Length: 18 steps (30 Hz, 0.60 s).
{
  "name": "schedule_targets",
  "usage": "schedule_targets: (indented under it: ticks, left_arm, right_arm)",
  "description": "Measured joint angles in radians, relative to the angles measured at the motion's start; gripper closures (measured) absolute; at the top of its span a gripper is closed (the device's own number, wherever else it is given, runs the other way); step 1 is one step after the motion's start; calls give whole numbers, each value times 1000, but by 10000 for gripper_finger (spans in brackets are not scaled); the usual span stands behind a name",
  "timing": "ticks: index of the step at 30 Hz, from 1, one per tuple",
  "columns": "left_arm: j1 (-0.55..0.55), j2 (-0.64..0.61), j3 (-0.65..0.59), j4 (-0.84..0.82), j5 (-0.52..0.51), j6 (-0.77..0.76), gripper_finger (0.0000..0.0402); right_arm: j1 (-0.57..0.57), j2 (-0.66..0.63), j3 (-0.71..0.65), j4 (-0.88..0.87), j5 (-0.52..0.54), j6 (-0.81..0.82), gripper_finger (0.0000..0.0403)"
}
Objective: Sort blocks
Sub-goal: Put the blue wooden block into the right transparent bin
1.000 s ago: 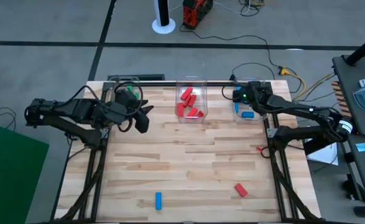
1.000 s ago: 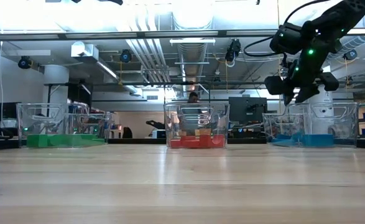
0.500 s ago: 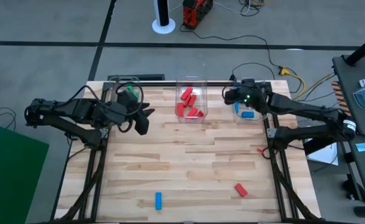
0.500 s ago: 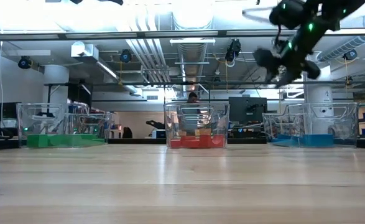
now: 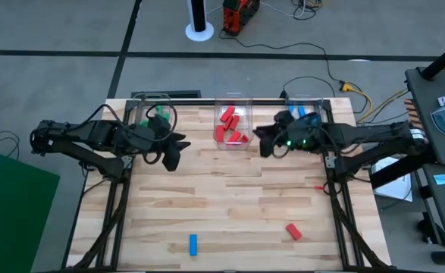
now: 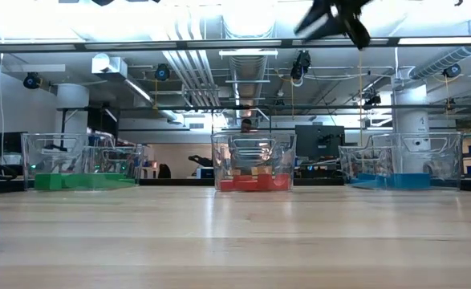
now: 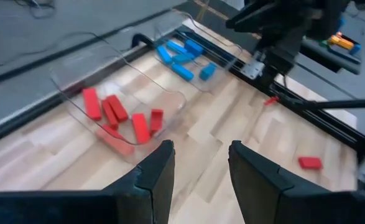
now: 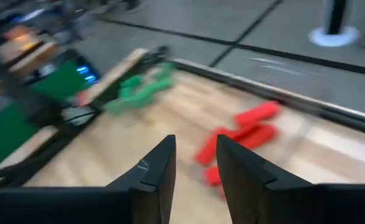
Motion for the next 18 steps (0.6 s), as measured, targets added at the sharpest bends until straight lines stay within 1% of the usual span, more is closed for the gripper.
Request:
schedule_targets:
  ticks: [5,9,13,18]
  left_arm:
    - [-1,0,0,-4,92,-11,271]
    - [-10,0,0,-43,158,-82,271]
    - [-49,0,0,-84,195,-228,271]
    - [-141,15,1,-100,196,-414,271]
  right_arm:
    - [134,87,119,-33,-1,42,320]
    - [221,157,192,-118,-12,118,333]
    - [285,216,240,-212,-99,199,342]
    - [342,267,282,-401,-225,321,354]
